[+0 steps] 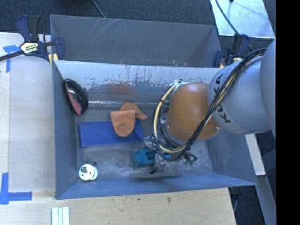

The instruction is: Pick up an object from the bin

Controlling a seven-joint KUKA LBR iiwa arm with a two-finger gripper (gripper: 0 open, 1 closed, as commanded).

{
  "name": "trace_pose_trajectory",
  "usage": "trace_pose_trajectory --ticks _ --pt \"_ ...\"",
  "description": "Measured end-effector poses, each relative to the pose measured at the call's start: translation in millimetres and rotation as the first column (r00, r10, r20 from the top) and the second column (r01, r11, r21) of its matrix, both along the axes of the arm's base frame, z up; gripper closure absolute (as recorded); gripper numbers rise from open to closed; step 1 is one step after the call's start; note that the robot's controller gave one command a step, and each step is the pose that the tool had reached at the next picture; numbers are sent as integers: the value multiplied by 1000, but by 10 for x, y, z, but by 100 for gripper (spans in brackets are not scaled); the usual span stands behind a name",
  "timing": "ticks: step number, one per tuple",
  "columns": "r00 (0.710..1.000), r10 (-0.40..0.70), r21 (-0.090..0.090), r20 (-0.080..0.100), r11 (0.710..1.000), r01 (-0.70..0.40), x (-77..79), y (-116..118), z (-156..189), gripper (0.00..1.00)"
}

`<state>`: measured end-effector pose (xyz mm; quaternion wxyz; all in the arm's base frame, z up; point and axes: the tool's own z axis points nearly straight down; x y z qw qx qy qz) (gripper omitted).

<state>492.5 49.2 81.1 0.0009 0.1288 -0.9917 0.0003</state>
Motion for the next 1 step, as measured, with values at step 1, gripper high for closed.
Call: trace_pose_trajectory --ticks 1 --pt "1000 19 0 0 1000 -19 -30 22 37 100"
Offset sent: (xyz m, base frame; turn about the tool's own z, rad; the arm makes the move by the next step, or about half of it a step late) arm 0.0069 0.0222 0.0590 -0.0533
